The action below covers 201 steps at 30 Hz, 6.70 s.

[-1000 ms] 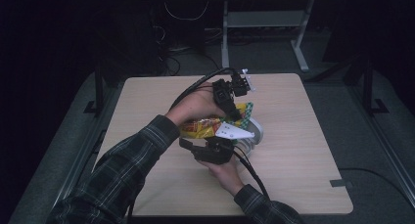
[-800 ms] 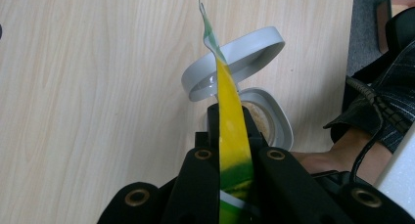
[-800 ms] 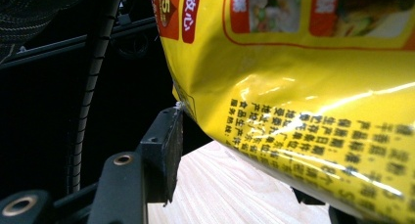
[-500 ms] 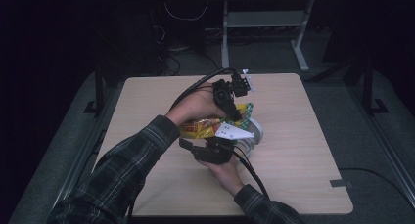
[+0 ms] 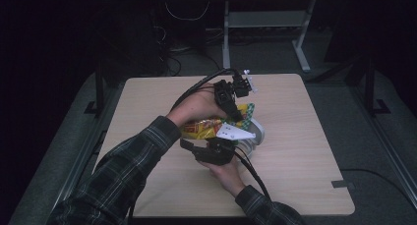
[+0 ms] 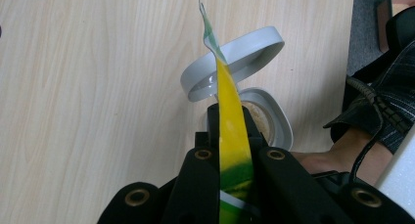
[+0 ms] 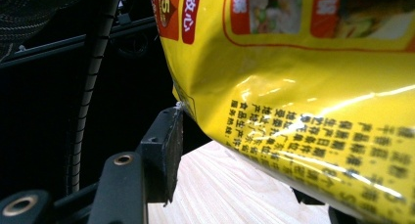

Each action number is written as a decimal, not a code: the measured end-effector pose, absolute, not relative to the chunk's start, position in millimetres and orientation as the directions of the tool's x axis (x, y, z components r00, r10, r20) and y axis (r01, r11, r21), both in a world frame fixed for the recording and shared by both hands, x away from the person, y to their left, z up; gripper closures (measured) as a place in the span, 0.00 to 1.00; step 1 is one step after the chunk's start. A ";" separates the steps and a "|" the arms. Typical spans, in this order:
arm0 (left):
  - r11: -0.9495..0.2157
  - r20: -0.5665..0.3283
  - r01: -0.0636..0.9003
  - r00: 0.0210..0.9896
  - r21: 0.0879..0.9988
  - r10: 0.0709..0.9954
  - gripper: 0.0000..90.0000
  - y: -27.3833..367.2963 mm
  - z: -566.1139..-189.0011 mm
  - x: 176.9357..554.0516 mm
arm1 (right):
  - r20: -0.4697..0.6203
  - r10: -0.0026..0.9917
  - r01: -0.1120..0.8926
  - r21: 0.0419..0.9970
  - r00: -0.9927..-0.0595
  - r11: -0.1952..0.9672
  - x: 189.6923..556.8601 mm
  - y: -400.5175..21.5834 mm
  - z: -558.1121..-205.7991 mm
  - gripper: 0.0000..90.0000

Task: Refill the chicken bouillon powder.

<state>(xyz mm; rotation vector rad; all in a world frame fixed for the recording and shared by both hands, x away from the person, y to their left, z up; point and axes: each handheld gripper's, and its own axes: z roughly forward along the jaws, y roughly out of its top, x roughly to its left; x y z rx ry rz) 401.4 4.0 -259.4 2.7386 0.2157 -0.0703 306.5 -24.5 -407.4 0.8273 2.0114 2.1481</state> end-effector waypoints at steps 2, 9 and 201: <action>-0.911 -0.080 0.161 0.987 0.379 0.141 1.00 4.1 -259.5 401.4 | 0.320 0.415 0.292 0.947 -0.852 -0.133 307.0 -24.3 -407.5 0.49; -0.911 -0.078 0.160 0.987 0.379 0.141 1.00 4.2 -259.3 401.2 | 0.320 0.415 0.292 0.947 -0.852 -0.131 306.7 -24.3 -407.4 0.49; -0.153 -0.158 0.295 0.803 0.943 0.574 1.00 286.3 -333.9 372.7 | 0.151 0.563 0.328 0.917 -0.812 0.227 289.2 -41.7 -384.9 0.46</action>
